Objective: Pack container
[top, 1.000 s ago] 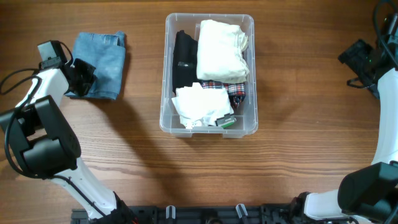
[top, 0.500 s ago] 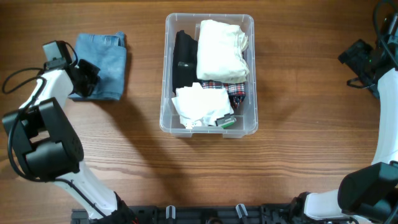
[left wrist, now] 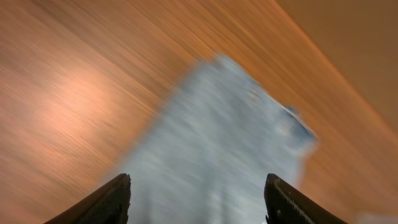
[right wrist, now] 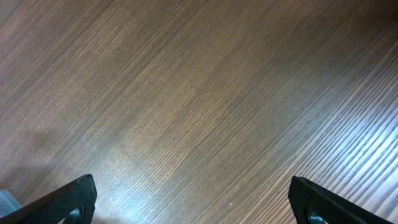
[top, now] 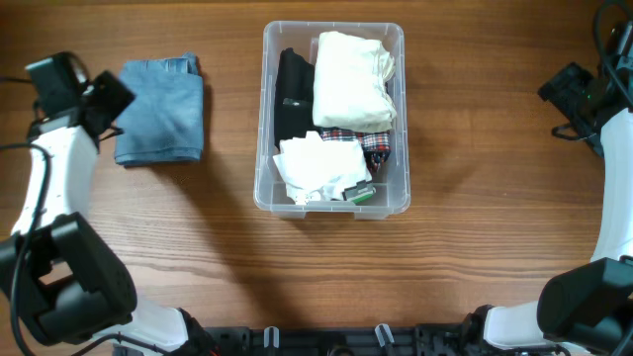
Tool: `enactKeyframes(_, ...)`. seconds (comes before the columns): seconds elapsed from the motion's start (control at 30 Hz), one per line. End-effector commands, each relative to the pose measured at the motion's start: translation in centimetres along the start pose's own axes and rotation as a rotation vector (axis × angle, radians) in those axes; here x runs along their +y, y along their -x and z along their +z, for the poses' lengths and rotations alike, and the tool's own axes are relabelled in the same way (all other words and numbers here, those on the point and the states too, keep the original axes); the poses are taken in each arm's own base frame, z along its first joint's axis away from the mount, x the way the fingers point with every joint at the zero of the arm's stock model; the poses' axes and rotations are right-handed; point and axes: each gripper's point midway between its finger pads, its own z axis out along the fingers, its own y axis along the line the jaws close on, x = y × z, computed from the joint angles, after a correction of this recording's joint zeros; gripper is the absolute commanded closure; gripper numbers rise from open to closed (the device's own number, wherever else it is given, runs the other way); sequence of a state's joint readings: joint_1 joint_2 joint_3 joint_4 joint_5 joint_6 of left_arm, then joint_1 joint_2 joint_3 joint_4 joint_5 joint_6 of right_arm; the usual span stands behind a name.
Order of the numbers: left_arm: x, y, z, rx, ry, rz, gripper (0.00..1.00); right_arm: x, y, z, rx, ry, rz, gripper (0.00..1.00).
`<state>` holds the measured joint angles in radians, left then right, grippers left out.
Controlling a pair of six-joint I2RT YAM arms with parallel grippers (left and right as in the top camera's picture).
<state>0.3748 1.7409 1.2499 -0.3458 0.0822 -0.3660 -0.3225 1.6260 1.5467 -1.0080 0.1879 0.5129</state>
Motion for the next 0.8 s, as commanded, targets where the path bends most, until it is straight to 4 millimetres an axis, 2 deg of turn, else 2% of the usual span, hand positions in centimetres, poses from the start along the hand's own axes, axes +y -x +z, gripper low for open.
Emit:
enactKeyframes(0.0, 5.0, 3.0, -0.3, -0.071, 0.086, 0.083, 0.31, -0.1, 0.0, 0.2, 0.0, -0.007, 0.013, 0.0)
enactKeyframes(0.03, 5.3, 3.1, -0.1, -0.058, 0.043, 0.107, 0.35, -0.1, 0.0, 0.2, 0.0, -0.007, 0.012, 0.0)
enactKeyframes(0.13, 5.9, 2.4, 0.7, -0.01, -0.059, 0.166, 0.4, -0.1, 0.0, 0.2, 0.0, -0.007, 0.012, 0.0)
enactKeyframes(0.23, 8.2, 0.4, 3.1, 0.07, -0.066, 0.168, 0.44, -0.1, 0.0, 0.2, 0.0, -0.007, 0.012, 0.0)
enactKeyframes(0.3, 7.9, -1.1, 4.3, 0.12, -0.147, 0.146, 0.37, -0.1, 0.0, 0.2, 0.0, -0.007, 0.012, 0.0)
enactKeyframes(0.4, 5.9, -2.8, 5.6, 0.169, -0.331, 0.122, 0.14, -0.1, 0.0, 0.2, 0.0, -0.007, 0.012, 0.0)
enactKeyframes(0.43, 5.5, -3.3, 5.8, 0.184, -0.368, 0.116, 0.1, -0.1, 0.0, 0.2, 0.0, -0.007, 0.012, 0.0)
enactKeyframes(0.57, 4.4, -4.6, 6.2, 0.223, -0.47, 0.107, 0.07, -0.1, 0.0, 0.2, 0.0, -0.007, 0.012, 0.0)
enactKeyframes(0.77, 4.6, -5.1, 6.6, 0.236, -0.472, 0.1, 0.1, -0.1, 0.0, 0.2, 0.0, -0.007, 0.012, 0.0)
